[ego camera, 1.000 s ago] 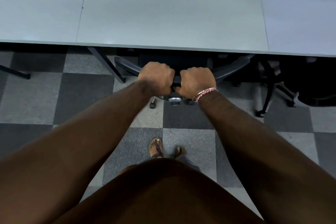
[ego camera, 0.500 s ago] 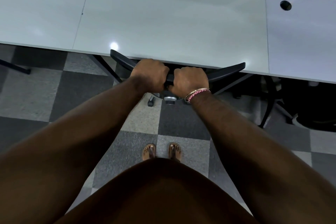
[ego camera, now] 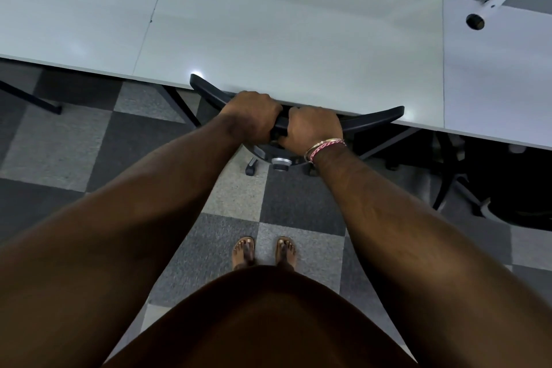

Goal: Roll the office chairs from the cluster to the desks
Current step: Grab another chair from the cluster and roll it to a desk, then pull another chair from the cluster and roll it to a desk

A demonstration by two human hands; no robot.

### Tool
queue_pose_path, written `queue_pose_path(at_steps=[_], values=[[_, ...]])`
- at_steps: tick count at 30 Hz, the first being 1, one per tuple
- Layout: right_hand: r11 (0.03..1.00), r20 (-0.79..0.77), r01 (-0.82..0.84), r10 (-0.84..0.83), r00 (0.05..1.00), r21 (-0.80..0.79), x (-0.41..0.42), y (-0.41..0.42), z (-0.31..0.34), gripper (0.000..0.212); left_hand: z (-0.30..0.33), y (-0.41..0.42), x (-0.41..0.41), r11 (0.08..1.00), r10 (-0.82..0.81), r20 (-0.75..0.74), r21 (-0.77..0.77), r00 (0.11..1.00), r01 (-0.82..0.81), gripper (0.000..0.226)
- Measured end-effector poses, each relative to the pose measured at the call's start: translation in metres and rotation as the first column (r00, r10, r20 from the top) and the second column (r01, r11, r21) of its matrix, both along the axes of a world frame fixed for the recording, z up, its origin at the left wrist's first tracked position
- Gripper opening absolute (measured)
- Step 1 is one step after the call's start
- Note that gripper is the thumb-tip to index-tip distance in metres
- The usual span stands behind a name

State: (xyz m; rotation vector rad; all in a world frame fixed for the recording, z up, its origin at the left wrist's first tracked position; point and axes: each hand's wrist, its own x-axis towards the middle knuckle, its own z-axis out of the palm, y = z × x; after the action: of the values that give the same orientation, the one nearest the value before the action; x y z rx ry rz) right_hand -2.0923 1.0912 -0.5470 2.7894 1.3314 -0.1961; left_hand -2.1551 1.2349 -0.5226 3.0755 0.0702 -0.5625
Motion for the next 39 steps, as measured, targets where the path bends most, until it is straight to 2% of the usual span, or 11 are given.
queue_pose_path(at_steps=[4, 8, 16, 19, 24, 27, 29, 35, 39], values=[[0.999, -0.044, 0.046, -0.045, 0.998, 0.027, -0.008, 0.002, 0.007, 0.042, 0.009, -0.007, -0.009, 1.0, 0.027, 0.039, -0.009, 0.999, -0.027, 0.026], [0.998, -0.024, 0.021, -0.019, 1.0, 0.065, -0.016, 0.0, 0.024, 0.043, 0.027, -0.013, -0.021, 0.999, 0.05, 0.111, -0.003, 0.993, -0.05, 0.028], [0.983, 0.042, -0.143, 0.139, 0.989, 0.118, -0.04, 0.017, 0.075, 0.038, 0.078, -0.01, -0.07, 0.969, 0.241, 0.201, -0.003, 0.949, -0.245, 0.04], [0.964, 0.032, -0.23, 0.228, 0.973, 0.133, -0.058, 0.038, 0.094, 0.038, 0.094, -0.001, -0.101, 0.929, 0.361, 0.254, -0.017, 0.897, -0.369, 0.038], [0.874, 0.063, -0.453, 0.45, 0.891, 0.178, -0.12, 0.087, 0.112, 0.043, 0.115, 0.015, -0.186, 0.824, 0.547, 0.278, -0.013, 0.79, -0.566, 0.04], [0.779, 0.089, -0.596, 0.591, 0.802, 0.195, -0.181, 0.12, 0.121, 0.046, 0.123, 0.026, -0.253, 0.697, 0.679, 0.299, 0.024, 0.67, -0.717, 0.048], [0.76, 0.089, -0.614, 0.611, 0.787, 0.212, -0.203, 0.132, 0.124, 0.044, 0.125, 0.031, -0.276, 0.65, 0.713, 0.318, 0.036, 0.625, -0.759, 0.046], [0.606, 0.128, -0.772, 0.765, 0.632, 0.193, -0.319, 0.18, 0.135, 0.039, 0.135, 0.047, -0.397, 0.442, 0.848, 0.314, 0.026, 0.427, -0.897, 0.041], [0.532, 0.174, -0.829, 0.812, 0.557, 0.173, -0.39, 0.21, 0.139, 0.033, 0.137, 0.065, -0.465, 0.348, 0.88, 0.332, 0.035, 0.34, -0.937, 0.037]])
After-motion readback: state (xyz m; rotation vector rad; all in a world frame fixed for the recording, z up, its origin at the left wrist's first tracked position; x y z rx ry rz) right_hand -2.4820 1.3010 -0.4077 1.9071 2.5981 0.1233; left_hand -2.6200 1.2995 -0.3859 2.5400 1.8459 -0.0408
